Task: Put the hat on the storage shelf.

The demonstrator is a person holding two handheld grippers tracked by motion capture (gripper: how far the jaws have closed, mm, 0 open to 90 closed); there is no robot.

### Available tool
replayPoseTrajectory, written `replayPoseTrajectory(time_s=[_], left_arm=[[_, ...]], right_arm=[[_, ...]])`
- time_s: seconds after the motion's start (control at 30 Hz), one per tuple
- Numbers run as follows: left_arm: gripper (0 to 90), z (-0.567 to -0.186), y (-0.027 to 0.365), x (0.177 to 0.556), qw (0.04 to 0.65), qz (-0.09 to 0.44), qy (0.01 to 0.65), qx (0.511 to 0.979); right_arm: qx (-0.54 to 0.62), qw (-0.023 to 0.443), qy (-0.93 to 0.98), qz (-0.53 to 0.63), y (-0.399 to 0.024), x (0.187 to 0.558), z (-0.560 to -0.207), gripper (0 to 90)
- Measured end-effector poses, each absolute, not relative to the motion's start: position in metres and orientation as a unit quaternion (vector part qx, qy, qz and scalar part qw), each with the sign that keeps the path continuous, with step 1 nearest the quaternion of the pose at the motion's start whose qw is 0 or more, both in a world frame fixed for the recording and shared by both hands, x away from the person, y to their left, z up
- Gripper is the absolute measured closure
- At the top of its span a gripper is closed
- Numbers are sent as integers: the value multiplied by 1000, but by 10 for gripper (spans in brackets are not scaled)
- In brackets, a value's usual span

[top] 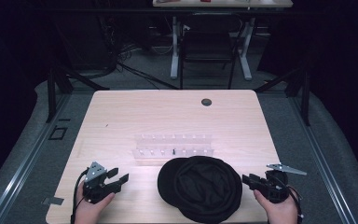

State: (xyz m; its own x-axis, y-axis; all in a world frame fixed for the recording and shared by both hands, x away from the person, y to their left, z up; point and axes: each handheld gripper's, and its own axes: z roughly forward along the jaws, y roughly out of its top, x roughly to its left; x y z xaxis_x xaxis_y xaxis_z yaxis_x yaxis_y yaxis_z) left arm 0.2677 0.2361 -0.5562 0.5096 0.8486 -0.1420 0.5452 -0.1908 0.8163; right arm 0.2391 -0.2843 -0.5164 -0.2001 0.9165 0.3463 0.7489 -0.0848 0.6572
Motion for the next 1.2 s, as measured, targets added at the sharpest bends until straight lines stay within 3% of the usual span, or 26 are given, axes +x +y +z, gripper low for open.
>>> replayPoseTrajectory(time_s=[0.47, 0.6, 0.83, 1.2], left_arm=[[467, -559, 233, 269, 431, 169, 464, 755], [468, -558, 234, 269, 430, 172, 464, 755], [467, -558, 234, 269, 432, 173, 464, 754], [467, -558, 235, 269, 431, 172, 466, 753]], right_arm=[[632, 59, 682, 362, -275, 231, -529, 666], [635, 35, 678, 368, -277, 234, -530, 760], [634, 30, 683, 361, -276, 238, -530, 851], [634, 38, 685, 357, -279, 248, -528, 865]])
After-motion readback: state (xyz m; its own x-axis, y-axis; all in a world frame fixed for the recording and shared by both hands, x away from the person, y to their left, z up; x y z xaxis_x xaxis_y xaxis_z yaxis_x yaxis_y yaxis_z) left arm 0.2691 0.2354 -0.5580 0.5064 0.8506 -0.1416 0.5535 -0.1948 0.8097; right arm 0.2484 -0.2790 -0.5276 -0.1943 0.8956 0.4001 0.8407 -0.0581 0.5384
